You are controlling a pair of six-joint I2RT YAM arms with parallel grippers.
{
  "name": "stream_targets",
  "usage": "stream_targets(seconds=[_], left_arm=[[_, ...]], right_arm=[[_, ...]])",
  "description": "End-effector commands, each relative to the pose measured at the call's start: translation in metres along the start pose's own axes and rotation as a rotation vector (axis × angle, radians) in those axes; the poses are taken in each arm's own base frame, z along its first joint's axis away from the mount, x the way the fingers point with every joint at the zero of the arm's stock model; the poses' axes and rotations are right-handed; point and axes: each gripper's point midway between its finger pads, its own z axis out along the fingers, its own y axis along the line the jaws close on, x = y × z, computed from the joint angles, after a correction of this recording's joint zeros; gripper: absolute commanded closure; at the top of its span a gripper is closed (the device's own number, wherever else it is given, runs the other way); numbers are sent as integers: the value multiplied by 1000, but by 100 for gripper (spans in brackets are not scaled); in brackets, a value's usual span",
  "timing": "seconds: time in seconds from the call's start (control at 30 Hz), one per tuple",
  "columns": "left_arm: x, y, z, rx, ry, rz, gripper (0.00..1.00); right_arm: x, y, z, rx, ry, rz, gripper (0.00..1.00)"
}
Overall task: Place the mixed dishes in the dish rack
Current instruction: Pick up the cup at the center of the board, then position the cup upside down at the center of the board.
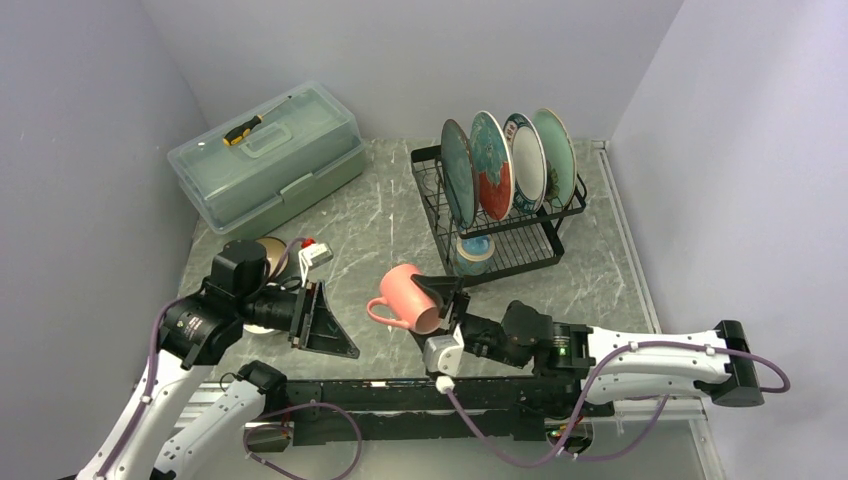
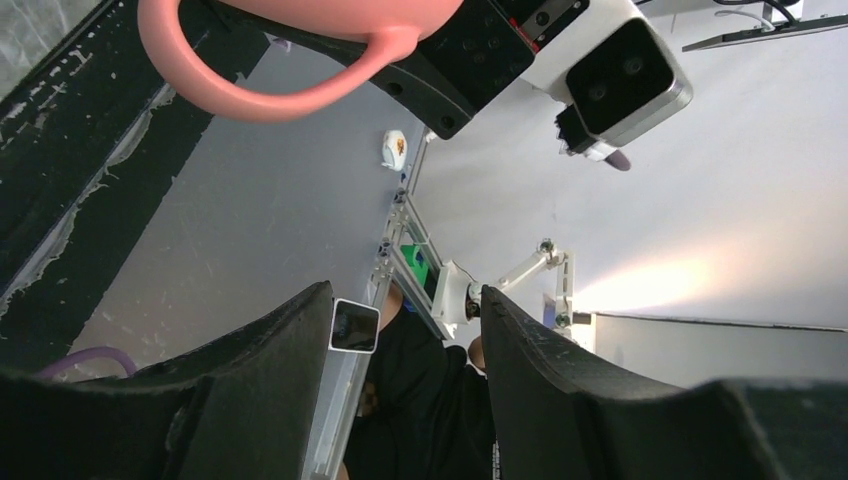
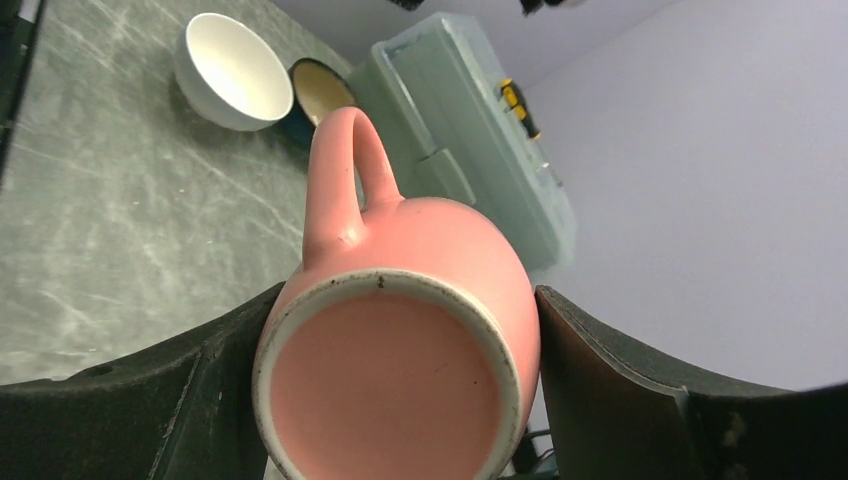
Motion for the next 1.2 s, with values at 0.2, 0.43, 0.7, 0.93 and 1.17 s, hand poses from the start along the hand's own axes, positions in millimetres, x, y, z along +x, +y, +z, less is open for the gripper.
stream_targets(seconds=[0.2, 0.43, 0.7, 0.93, 1.17], left_arm=[[-18, 25, 3, -123, -62, 58, 40], [-25, 34, 5, -160, -85, 66, 40], [-27, 42, 8, -162, -83, 51, 40], [-27, 58, 8, -228, -87, 26, 41], [-24, 83, 4, -334, -101, -8, 42]], right_arm=[[13, -2, -20, 63, 121, 411, 88], [37, 25, -22, 43, 255, 554, 89], [57, 56, -15, 49, 334, 683, 88], [79, 78, 3, 16, 389, 831, 87], [106, 89, 29, -8, 441, 1006, 88]])
